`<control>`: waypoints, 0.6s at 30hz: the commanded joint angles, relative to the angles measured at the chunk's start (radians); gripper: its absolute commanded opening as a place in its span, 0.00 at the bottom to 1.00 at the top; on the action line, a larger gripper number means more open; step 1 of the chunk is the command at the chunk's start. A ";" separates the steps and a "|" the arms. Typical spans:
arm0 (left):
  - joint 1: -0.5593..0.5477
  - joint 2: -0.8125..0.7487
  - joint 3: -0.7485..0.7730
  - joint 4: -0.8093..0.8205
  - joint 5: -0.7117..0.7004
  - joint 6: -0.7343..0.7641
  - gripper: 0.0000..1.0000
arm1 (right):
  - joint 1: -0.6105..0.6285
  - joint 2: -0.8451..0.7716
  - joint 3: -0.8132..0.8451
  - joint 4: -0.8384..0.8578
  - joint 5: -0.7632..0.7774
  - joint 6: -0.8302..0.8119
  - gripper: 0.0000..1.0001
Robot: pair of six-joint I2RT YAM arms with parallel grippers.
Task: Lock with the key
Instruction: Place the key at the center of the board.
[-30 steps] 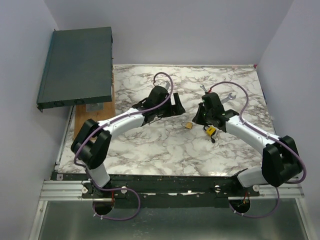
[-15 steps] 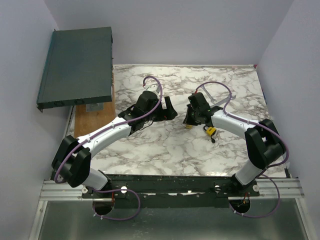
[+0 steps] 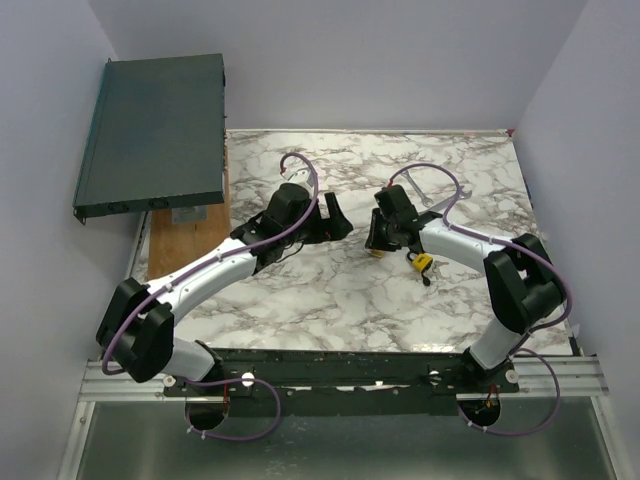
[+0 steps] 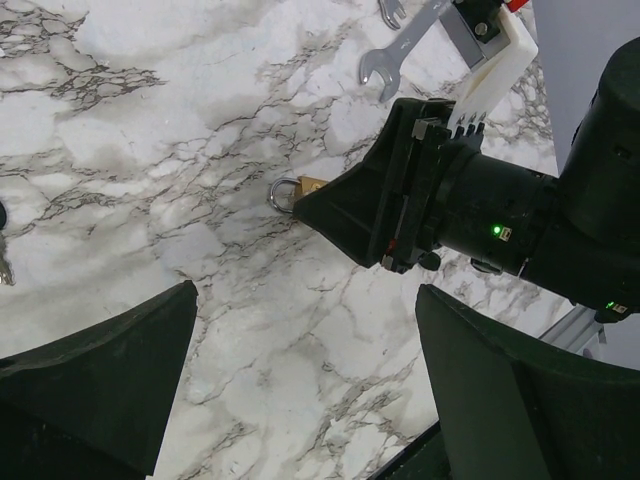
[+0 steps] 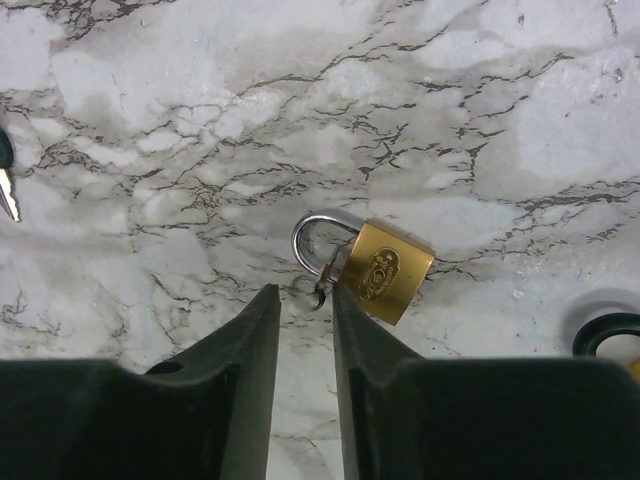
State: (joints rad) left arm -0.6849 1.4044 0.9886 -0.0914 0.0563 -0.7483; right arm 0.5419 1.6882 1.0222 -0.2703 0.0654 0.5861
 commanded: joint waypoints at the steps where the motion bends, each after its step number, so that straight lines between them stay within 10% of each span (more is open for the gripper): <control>1: 0.014 -0.052 -0.025 0.020 -0.022 -0.014 0.89 | 0.004 -0.002 0.020 0.010 0.009 -0.005 0.34; 11: 0.035 -0.136 -0.056 -0.008 -0.027 0.001 0.89 | 0.016 -0.059 0.046 -0.037 0.034 -0.014 0.66; 18: 0.050 -0.272 -0.045 -0.107 -0.047 0.033 0.89 | 0.076 0.043 0.168 -0.044 0.053 -0.024 0.67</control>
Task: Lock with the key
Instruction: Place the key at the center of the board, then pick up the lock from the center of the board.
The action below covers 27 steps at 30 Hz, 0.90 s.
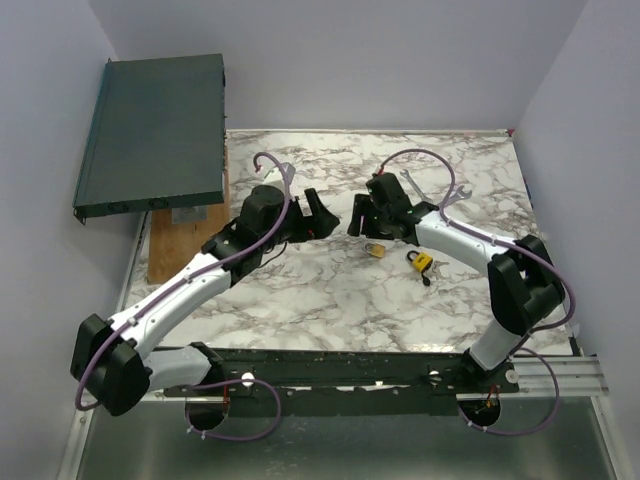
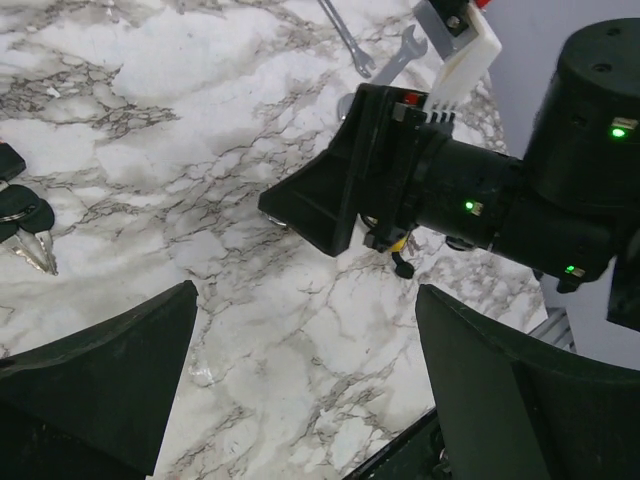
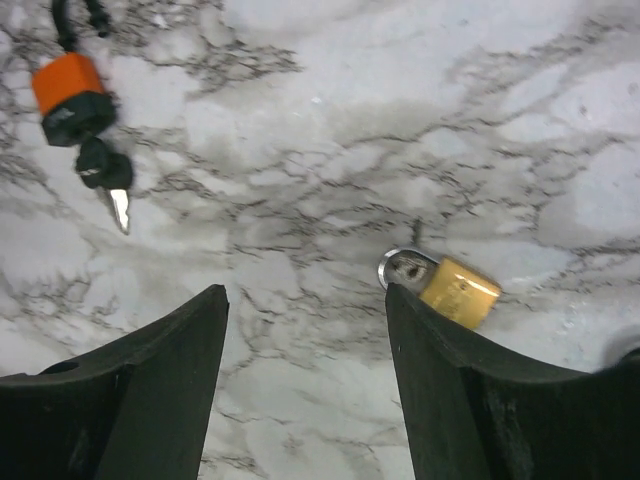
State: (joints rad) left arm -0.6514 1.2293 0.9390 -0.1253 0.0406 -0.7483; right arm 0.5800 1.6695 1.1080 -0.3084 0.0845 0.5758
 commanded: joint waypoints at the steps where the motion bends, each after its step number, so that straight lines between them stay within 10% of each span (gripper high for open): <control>1: 0.018 -0.123 0.011 -0.094 -0.033 0.044 0.89 | 0.050 0.081 0.105 0.002 0.037 -0.017 0.67; 27: 0.197 -0.466 0.020 -0.312 0.113 0.149 0.92 | 0.251 0.719 0.820 -0.032 0.161 -0.256 0.83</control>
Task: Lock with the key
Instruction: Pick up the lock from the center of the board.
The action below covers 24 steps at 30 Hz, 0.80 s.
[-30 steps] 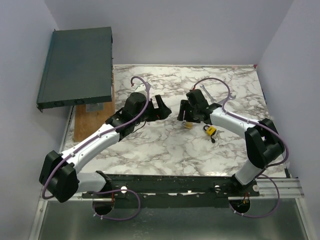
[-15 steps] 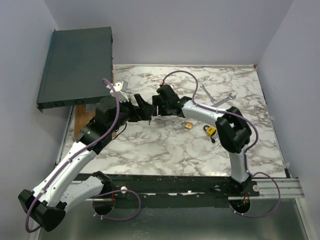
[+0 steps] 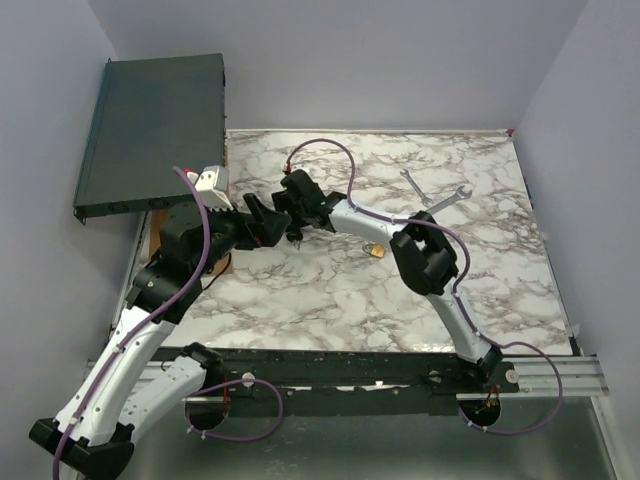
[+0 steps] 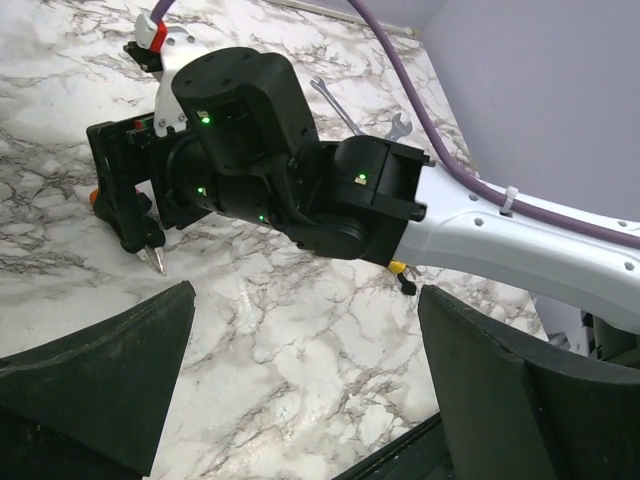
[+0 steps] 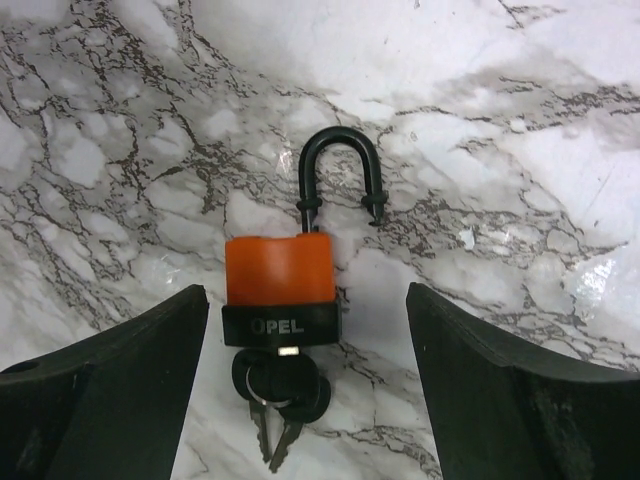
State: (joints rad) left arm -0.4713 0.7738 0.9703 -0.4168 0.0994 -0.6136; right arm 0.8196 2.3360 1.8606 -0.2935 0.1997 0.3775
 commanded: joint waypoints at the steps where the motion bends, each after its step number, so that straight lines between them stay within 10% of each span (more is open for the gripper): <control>1: 0.019 -0.009 -0.012 -0.017 0.059 0.014 0.92 | 0.014 0.067 0.082 -0.055 0.047 -0.064 0.83; 12: 0.034 0.015 -0.004 -0.010 0.070 0.014 0.92 | 0.065 0.128 0.125 -0.095 0.114 -0.097 0.65; 20: 0.044 0.033 -0.003 -0.013 0.061 0.028 0.91 | 0.065 0.013 0.028 -0.056 0.144 -0.116 0.11; 24: 0.047 0.032 0.030 0.000 0.094 0.090 0.89 | 0.066 -0.213 -0.146 -0.004 0.066 -0.120 0.01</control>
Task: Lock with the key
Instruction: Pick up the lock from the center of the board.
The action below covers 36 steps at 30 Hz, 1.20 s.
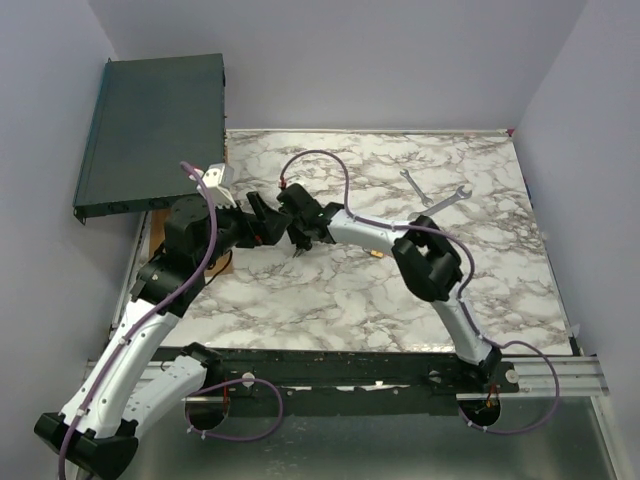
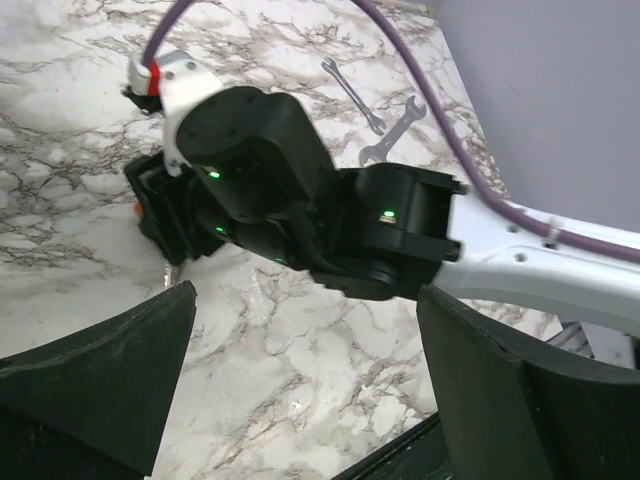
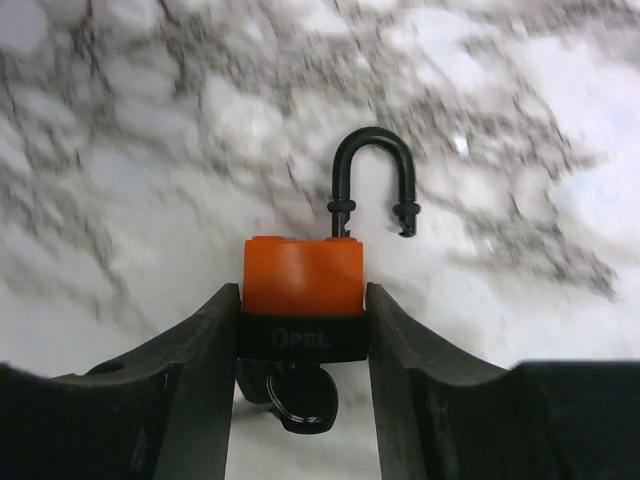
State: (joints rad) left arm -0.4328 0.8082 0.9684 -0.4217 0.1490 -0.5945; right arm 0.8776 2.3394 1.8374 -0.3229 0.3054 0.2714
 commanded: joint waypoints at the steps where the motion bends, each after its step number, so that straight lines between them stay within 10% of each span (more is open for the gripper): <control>1: 0.009 -0.005 0.039 0.015 0.063 0.092 0.87 | 0.008 -0.276 -0.168 0.030 -0.078 -0.013 0.01; 16: 0.012 -0.003 0.237 0.139 0.498 0.357 0.85 | 0.007 -1.038 -0.502 -0.094 -0.681 0.051 0.01; 36: 0.012 0.117 0.384 -0.005 0.931 0.325 0.67 | 0.008 -1.253 -0.443 -0.132 -0.995 0.038 0.01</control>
State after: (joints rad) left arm -0.4255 0.8803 1.3052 -0.3721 0.9909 -0.2085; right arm 0.8783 1.1107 1.3563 -0.4736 -0.6338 0.3389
